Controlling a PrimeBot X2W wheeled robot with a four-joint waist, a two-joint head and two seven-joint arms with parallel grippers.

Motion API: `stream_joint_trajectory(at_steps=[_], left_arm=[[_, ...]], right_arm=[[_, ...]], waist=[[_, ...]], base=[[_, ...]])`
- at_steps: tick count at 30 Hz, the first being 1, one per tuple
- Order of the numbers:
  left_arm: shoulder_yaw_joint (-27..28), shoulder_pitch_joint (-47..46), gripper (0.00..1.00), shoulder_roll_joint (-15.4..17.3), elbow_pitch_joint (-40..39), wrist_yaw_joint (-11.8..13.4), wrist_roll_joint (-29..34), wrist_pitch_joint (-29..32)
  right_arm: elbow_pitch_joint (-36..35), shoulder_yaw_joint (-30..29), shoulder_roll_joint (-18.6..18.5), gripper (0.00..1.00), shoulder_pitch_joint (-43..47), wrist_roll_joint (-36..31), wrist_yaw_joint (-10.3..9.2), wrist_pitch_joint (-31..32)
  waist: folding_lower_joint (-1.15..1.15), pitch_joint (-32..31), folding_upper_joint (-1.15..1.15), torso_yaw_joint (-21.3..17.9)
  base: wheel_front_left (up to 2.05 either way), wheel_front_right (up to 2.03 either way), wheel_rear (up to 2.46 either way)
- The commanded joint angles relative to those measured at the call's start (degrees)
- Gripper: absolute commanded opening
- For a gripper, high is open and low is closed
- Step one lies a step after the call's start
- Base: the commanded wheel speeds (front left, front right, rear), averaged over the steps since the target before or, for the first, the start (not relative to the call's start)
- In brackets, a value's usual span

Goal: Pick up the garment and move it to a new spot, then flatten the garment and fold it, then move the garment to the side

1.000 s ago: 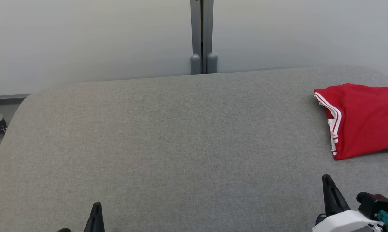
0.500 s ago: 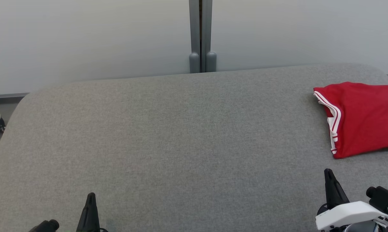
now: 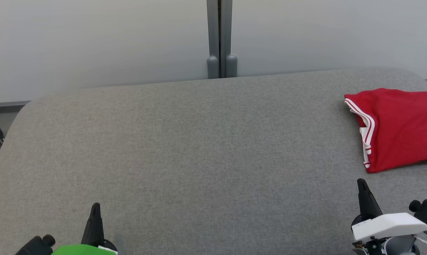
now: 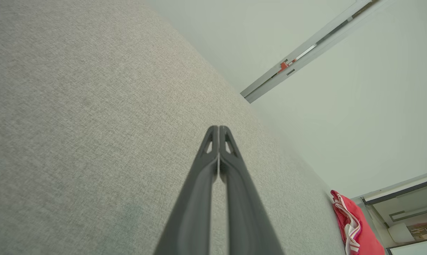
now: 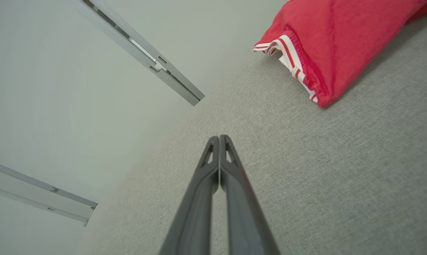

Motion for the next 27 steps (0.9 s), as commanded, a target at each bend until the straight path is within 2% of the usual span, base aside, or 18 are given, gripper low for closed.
stream_joint_trajectory(at_steps=[1,27], left_arm=[[0.48,-1.8,0.0,0.6,-0.41,-0.44,-1.94,0.45],[2.77,-5.86,0.0,0.69,0.47,-1.3,-18.19,5.05]], right_arm=[[-0.5,-0.25,-0.31,0.0,-1.6,2.16,-0.02,0.51],[-0.01,-0.89,-0.33,0.0,-4.36,21.07,-0.03,5.06]], waist=[[0.0,0.04,0.0,-0.03],[0.0,0.81,0.0,-0.47]], base=[[0.0,0.0,0.0],[0.0,0.0,0.0]])
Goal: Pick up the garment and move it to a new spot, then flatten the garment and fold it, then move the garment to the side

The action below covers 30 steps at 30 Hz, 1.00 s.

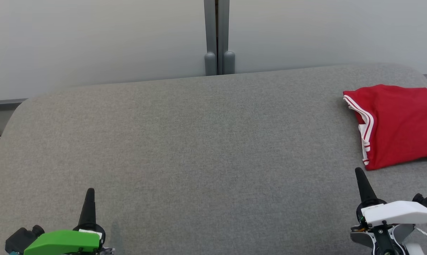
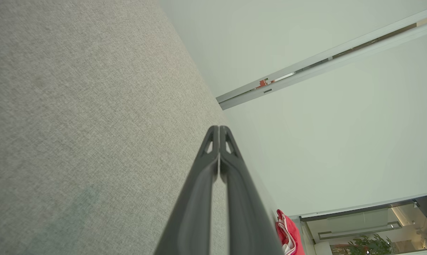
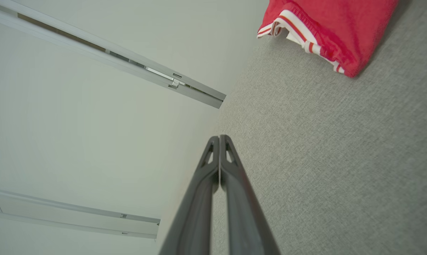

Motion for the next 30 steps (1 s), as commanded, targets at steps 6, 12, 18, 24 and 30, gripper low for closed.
stream_joint_trajectory(at_steps=[6,12,18,24,30], left_arm=[[0.83,-2.26,0.0,0.53,-0.18,-0.58,-4.09,1.12],[1.25,-3.0,0.0,0.52,-0.01,-0.63,-6.91,1.91],[1.69,-3.68,0.0,0.52,0.18,-0.82,-9.74,2.71],[2.11,-4.33,0.0,0.51,0.36,-0.99,-12.37,3.53],[2.47,-4.93,0.0,0.5,0.53,-1.1,-14.81,4.25]], right_arm=[[-0.17,-0.29,-0.28,0.0,-1.67,4.68,-0.01,1.08],[-0.07,-0.4,-0.28,0.0,-2.05,8.05,-0.01,1.9],[0.01,-0.49,-0.28,0.0,-2.64,11.28,-0.01,2.66],[0.09,-0.6,-0.28,0.0,-2.99,14.32,-0.01,3.43],[0.18,-0.7,-0.28,0.0,-3.52,17.25,-0.01,4.15]], waist=[[0.0,0.18,0.0,-0.1],[0.0,0.35,0.0,-0.2],[0.0,0.52,0.0,-0.3],[0.0,0.69,0.0,-0.4],[0.0,0.85,0.0,-0.49]], base=[[0.0,0.0,0.0],[0.0,0.0,0.0],[0.0,0.0,0.0],[0.0,0.0,0.0],[0.0,0.0,0.0]])
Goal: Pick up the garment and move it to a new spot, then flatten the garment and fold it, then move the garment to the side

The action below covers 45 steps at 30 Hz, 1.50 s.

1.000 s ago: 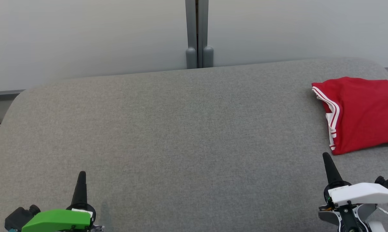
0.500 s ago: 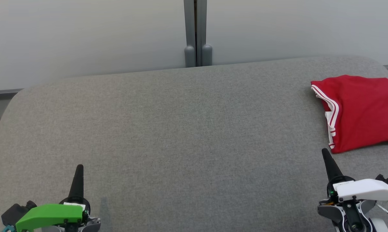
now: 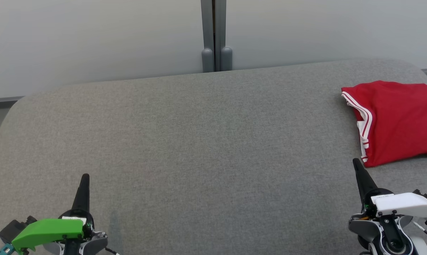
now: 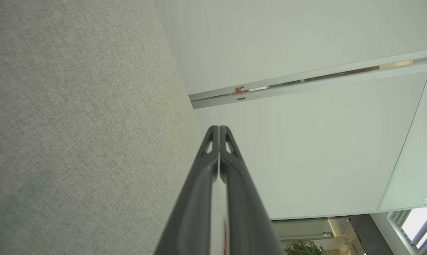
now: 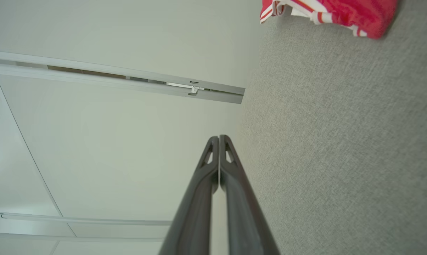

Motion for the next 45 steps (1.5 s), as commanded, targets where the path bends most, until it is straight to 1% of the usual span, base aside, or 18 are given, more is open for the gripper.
stream_joint_trajectory(at_steps=[1,26,45], left_arm=[[0.39,-1.42,0.0,0.47,0.02,-0.38,-1.27,0.33],[1.83,-3.69,0.0,0.41,0.61,-0.89,-10.41,3.2],[1.92,-3.55,0.0,0.26,0.59,-0.88,-10.02,3.17]], right_arm=[[-0.07,-0.15,-0.25,0.0,-1.21,1.38,0.03,0.41],[0.27,-0.52,-0.25,0.0,-2.55,12.22,0.02,3.07],[0.26,-0.49,-0.25,0.0,-2.49,12.02,0.02,3.03]], waist=[[0.0,0.04,0.0,-0.03],[0.0,0.75,0.0,-0.43],[0.0,0.75,0.0,-0.43]], base=[[0.0,0.0,0.0],[0.0,0.0,0.0],[0.0,0.0,0.0]])
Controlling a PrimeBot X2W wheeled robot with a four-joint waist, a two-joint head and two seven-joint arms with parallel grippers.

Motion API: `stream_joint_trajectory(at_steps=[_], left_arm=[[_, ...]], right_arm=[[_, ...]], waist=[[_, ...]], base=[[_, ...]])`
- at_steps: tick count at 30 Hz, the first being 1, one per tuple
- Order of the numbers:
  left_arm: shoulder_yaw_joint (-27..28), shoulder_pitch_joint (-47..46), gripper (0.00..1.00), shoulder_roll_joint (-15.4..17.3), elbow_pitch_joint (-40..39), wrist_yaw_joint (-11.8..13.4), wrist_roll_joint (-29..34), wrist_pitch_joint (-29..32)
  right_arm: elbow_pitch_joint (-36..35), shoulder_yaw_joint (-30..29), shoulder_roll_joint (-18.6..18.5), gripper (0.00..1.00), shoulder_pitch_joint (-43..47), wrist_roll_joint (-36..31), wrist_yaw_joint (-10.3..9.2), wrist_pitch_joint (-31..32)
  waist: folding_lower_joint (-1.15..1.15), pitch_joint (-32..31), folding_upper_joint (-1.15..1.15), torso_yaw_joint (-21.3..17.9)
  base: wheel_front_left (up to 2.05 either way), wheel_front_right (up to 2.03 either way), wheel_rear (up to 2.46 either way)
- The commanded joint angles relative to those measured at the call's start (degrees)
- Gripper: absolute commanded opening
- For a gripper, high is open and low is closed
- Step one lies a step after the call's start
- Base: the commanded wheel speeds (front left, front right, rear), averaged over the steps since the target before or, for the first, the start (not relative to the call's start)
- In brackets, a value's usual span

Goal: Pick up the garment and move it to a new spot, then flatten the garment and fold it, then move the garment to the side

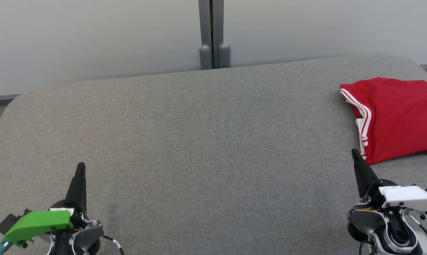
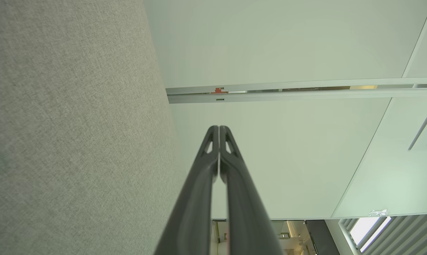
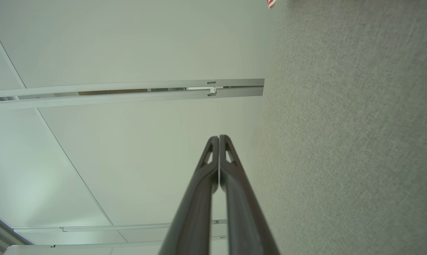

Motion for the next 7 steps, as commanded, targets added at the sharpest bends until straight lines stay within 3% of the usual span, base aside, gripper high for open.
stream_joint_trajectory(at_steps=[1,7], left_arm=[[0.28,-0.76,0.0,0.25,0.09,-0.37,-0.01,0.12],[0.31,-0.76,0.0,0.22,0.09,-0.38,0.04,0.08]], right_arm=[[0.07,-0.09,-0.21,0.0,-0.29,0.35,0.02,0.22],[0.07,-0.09,-0.21,0.0,-0.29,0.36,0.02,0.22]], waist=[[0.0,0.0,0.0,0.0],[0.0,0.0,0.0,0.0]], base=[[0.0,0.0,0.0],[0.0,0.0,0.0]])
